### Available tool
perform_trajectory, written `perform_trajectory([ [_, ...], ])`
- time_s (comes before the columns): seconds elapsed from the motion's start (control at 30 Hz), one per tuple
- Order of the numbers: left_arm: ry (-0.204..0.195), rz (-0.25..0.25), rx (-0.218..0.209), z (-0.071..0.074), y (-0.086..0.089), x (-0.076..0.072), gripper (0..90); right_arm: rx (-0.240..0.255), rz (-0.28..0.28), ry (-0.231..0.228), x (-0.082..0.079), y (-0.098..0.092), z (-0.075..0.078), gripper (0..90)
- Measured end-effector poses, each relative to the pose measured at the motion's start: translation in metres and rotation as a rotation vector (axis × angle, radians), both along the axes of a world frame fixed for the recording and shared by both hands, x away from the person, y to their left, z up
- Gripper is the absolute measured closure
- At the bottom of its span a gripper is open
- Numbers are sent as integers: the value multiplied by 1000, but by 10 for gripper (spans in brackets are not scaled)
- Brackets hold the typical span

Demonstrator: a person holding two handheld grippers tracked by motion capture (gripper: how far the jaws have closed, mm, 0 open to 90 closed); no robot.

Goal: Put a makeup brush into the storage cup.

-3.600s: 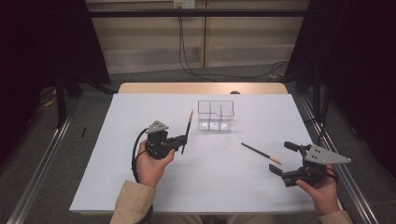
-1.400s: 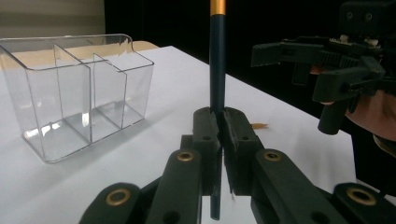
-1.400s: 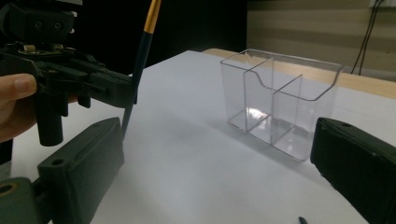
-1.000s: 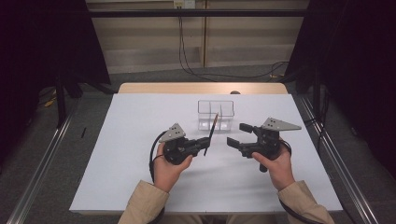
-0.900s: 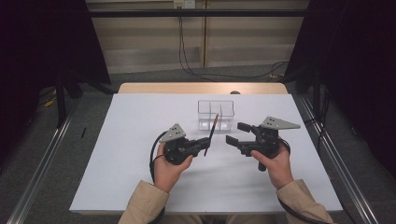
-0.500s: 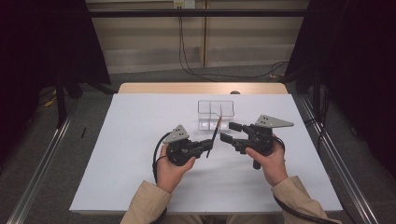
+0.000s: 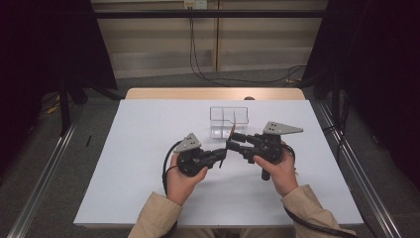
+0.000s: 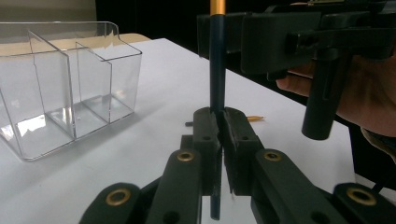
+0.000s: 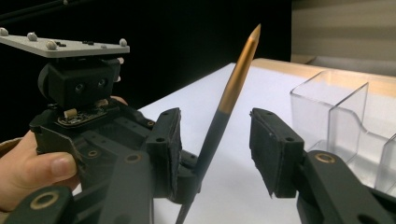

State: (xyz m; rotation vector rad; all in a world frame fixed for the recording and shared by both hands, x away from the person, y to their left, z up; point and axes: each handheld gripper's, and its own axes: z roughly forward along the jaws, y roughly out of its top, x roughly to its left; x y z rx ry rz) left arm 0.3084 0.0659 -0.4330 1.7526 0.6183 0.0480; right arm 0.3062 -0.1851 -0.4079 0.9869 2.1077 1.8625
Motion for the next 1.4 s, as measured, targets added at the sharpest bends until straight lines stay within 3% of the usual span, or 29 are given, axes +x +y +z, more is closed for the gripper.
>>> perform_trajectory([
  [0.33, -6, 0, -9, 1, -1, -1, 845, -22, 7, 21, -1, 5, 0, 652],
  [0.63, -5, 2, -21, 1, 1, 0, 844, -1, 9, 58, 1, 7, -2, 796],
  [0.77, 3, -2, -36, 1, 1, 0, 844, 35, 12, 74, 1, 8, -2, 835],
  [1.03, 7, -1, -63, 3, 3, -1, 841, 60, 19, 68, 0, 8, 0, 837],
  [1.17, 5, -7, -54, 4, 4, -1, 843, 51, 6, 39, 0, 8, 2, 837],
  [1.4, -11, -21, -60, 7, 3, -2, 717, 64, -8, 23, 3, 3, 5, 838],
])
